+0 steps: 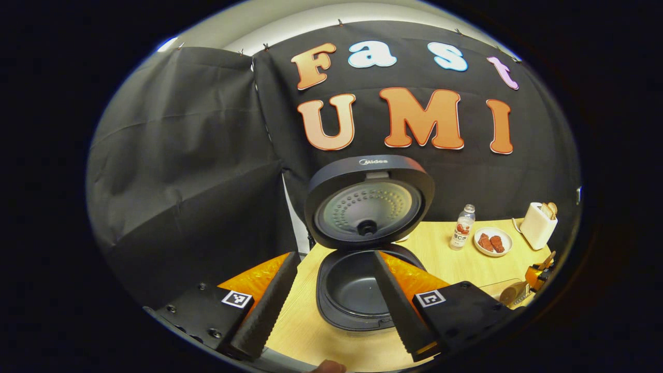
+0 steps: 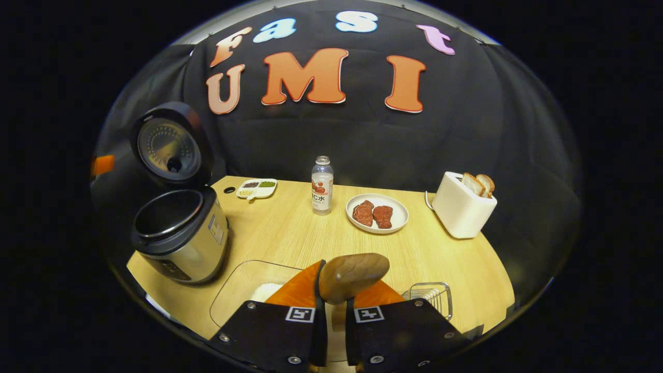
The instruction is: Close the left gripper, press the button to open the rice cooker; take a wooden spoon from the chopstick holder with the right hand, scoop a spoonful of rice and pour it into the rice cooker, then put the wooden spoon back into the chopstick holder.
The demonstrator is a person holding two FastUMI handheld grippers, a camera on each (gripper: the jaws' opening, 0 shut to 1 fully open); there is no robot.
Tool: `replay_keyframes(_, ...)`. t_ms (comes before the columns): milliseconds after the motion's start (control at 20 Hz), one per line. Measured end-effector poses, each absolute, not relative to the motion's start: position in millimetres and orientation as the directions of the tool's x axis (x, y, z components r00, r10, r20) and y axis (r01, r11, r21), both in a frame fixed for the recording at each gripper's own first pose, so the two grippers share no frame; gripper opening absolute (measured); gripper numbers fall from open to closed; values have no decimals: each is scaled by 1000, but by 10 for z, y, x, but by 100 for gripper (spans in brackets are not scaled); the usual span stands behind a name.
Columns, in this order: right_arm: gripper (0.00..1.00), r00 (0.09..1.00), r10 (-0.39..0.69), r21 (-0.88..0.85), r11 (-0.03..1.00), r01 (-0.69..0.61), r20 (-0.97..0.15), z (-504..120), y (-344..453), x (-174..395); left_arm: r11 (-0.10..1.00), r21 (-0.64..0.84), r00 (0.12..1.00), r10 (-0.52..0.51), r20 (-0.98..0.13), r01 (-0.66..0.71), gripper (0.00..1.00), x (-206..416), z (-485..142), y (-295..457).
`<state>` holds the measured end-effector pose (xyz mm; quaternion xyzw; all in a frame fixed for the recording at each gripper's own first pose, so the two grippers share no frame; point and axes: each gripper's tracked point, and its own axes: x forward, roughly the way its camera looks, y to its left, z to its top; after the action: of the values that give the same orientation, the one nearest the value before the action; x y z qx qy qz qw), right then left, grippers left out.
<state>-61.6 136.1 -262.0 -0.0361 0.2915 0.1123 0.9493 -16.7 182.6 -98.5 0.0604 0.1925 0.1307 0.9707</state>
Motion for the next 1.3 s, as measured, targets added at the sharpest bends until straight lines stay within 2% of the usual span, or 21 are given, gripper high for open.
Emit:
replay_keyframes(250,10,840,205,-137,940,-311,-503,-2778,1578,-726,957,169,881,283,-379,-235,100,-103,-1072,1929)
replay_keyframes(500,10,817,232,-55,951,-306,-528,-3000,1816,-906,962,176,876,264,-404,-209,100,-51,-1138,1899)
replay_keyframes(750,10,781,232,126,973,-195,-580,-3092,1847,-880,966,186,877,242,-414,-179,96,-45,-1146,1870)
replay_keyframes(850,10,766,234,202,970,-138,-599,-3097,1819,-832,968,184,878,232,-418,-169,99,-37,-1159,1852)
replay_keyframes(1200,10,698,289,438,898,40,-656,-3162,1790,-775,975,151,878,214,-428,-164,100,-41,-1198,1876)
replay_keyframes(1300,10,682,322,496,866,69,-657,-3163,1816,-768,975,148,877,216,-430,-167,96,-49,-1202,1906)
